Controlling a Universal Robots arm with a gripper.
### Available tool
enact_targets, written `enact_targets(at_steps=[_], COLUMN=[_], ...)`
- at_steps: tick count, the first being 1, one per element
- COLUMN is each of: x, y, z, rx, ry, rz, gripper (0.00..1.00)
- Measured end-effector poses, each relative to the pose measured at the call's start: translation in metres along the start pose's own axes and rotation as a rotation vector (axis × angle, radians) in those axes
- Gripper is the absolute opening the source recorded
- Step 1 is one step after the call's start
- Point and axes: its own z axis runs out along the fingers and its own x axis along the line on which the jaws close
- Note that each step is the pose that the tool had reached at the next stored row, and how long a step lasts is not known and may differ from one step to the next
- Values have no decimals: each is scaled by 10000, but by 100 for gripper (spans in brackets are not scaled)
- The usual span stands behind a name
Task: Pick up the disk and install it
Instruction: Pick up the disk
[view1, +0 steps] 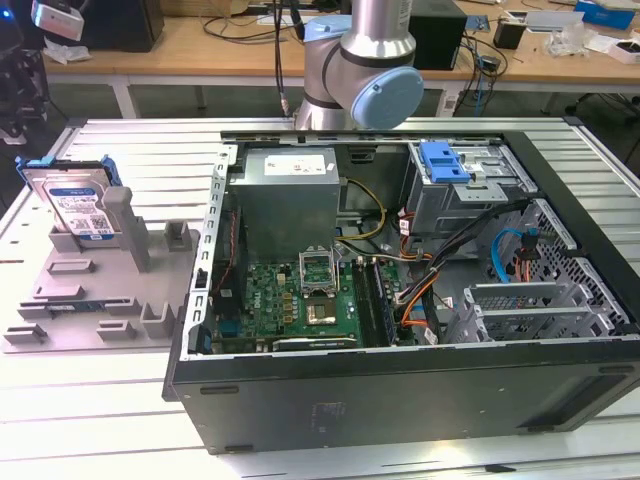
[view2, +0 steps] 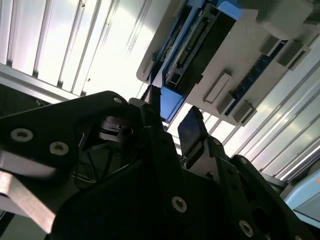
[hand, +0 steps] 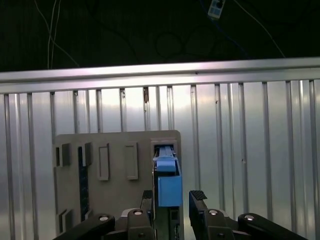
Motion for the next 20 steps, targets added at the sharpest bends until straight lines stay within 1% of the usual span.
enact_targets(at_steps=[12, 16, 20], x=[-10, -8, 8], y=[-1, 0, -2], z=[91, 103, 113], rx=[-1, -3, 0], ry=[-12, -11, -13], rz=[28, 33, 33], gripper=[42, 42, 42])
